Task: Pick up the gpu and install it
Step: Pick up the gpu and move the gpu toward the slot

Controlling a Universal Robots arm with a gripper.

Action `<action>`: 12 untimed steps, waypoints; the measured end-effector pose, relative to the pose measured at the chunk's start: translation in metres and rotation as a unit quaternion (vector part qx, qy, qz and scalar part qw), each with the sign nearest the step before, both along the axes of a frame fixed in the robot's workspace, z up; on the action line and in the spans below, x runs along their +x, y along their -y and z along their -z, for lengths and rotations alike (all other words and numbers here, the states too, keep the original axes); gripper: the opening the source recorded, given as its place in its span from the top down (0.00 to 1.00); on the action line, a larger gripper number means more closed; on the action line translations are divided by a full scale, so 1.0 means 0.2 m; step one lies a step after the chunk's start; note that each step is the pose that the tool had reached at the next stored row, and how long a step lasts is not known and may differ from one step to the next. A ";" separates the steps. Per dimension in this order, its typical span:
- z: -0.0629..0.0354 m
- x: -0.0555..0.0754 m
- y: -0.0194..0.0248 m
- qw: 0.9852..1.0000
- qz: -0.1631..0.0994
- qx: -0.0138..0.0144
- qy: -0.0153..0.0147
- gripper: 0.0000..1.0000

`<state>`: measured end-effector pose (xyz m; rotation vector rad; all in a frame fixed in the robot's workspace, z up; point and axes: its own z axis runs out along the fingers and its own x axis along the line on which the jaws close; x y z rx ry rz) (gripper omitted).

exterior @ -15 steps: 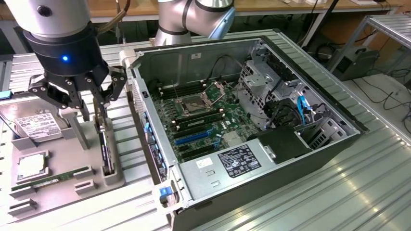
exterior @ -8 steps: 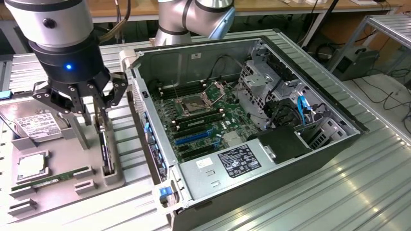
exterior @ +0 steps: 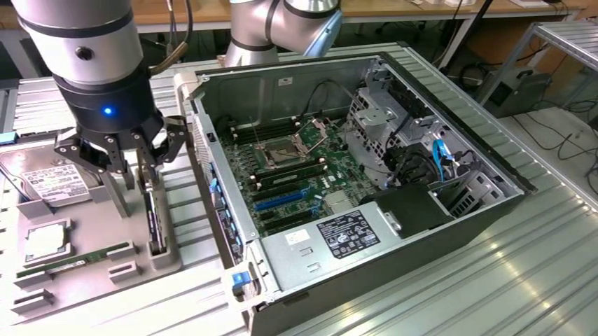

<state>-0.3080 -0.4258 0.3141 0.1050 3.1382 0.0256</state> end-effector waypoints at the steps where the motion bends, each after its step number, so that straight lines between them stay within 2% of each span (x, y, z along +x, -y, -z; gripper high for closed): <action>1: 0.008 0.00 0.000 1.000 0.000 0.000 -0.003 0.64; 3: 0.025 0.01 0.000 1.000 0.000 0.000 -0.007 0.64; 12: 0.118 0.02 0.000 1.000 0.000 0.000 -0.011 0.64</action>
